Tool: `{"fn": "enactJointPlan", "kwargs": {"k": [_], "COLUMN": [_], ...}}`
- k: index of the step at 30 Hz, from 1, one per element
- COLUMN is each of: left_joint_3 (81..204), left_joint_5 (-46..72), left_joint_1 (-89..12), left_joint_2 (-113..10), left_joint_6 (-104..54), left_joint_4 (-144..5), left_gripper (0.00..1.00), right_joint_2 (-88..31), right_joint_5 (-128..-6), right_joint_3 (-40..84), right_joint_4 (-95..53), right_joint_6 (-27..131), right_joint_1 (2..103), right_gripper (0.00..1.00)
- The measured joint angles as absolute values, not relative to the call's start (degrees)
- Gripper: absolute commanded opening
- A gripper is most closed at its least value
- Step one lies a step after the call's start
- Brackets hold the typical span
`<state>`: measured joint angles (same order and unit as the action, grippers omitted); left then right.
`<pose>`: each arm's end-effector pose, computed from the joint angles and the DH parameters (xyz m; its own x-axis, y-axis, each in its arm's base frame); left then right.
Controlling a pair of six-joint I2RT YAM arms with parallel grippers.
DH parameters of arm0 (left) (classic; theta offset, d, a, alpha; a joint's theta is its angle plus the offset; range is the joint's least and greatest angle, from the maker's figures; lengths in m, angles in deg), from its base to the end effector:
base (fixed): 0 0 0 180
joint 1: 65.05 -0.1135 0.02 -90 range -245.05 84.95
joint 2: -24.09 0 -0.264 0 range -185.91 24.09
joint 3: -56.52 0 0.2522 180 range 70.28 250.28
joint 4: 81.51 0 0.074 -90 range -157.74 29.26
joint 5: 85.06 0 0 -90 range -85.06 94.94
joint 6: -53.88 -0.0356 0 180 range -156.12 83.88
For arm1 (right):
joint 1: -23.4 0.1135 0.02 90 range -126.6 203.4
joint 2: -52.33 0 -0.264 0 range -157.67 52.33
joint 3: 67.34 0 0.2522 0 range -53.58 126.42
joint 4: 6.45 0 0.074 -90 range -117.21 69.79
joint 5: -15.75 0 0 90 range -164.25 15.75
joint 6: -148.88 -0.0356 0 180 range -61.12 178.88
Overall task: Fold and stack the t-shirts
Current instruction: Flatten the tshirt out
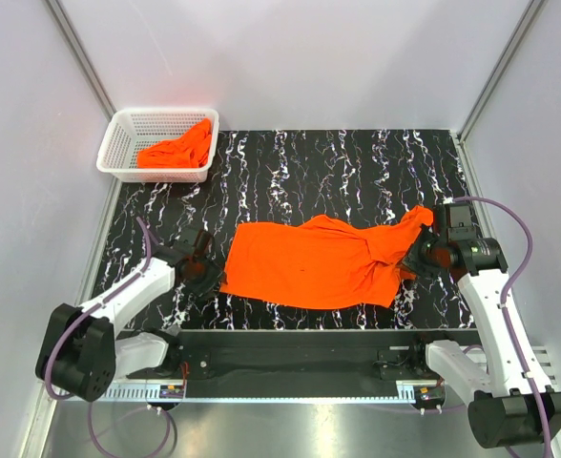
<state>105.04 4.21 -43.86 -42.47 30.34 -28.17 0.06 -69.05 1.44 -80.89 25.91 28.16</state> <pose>0.1771 -0.0682 0.1738 -0.6808 -0.7193 -0.1386 -0.6672 0.6870 -0.2879 0.1576 0.0164 0.3012 -0.7795 0.4789 -0.4037 0.3500 0.8675 0.3534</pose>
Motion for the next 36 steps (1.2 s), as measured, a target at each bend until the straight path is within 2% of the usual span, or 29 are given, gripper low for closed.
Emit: {"fn": "enactJointPlan", "kwargs": {"k": [11, 16, 17, 18, 20, 21, 23, 29, 36], "left_joint_3": [105.0, 105.1, 105.1, 105.0, 104.8, 104.6, 104.5, 106.7, 127.9], "left_joint_5": [6.3, 7.7, 7.9, 8.1, 8.2, 8.4, 8.7, 7.6, 3.1], "left_joint_1": [-44.4, -44.8, -45.0, -45.1, -45.4, -45.6, -46.2, -47.0, -47.1], "left_joint_2": [-49.0, -50.1, -50.3, -50.4, -50.6, -50.7, -50.6, -50.6, -48.3], "left_joint_6": [36.2, 37.4, 37.6, 37.8, 38.3, 38.3, 38.1, 33.0, 21.4], "left_joint_4": [-30.2, -30.8, -30.9, -31.2, -31.9, -32.0, -32.3, -30.5, -24.5], "left_gripper": [0.45, 0.39, 0.36, 0.28, 0.17, 0.08, 0.0, 0.0, 0.0], "right_joint_2": [-0.4, -0.9, -1.1, -1.2, -1.3, -1.3, -1.4, -3.4, -10.5], "right_joint_5": [-69.1, -69.1, -69.1, -69.1, -69.1, -69.1, -69.1, -69.1, -70.9], "right_joint_3": [1.4, 1.4, 1.4, 1.4, 1.4, 1.4, 1.4, 2.8, 18.8], "right_joint_4": [-80.9, -80.8, -80.8, -80.8, -80.8, -80.7, -80.4, -79.9, -80.0], "right_joint_6": [26.1, 26.1, 26.1, 26.1, 26.1, 26.1, 26.0, 25.4, 25.2], "right_joint_1": [28.2, 28.2, 28.2, 28.2, 28.2, 28.2, 28.2, 28.2, 27.9], "right_gripper": [0.0, 0.0, 0.0, 0.0, 0.0, 0.0, 0.0, 0.0, 0.0]}}
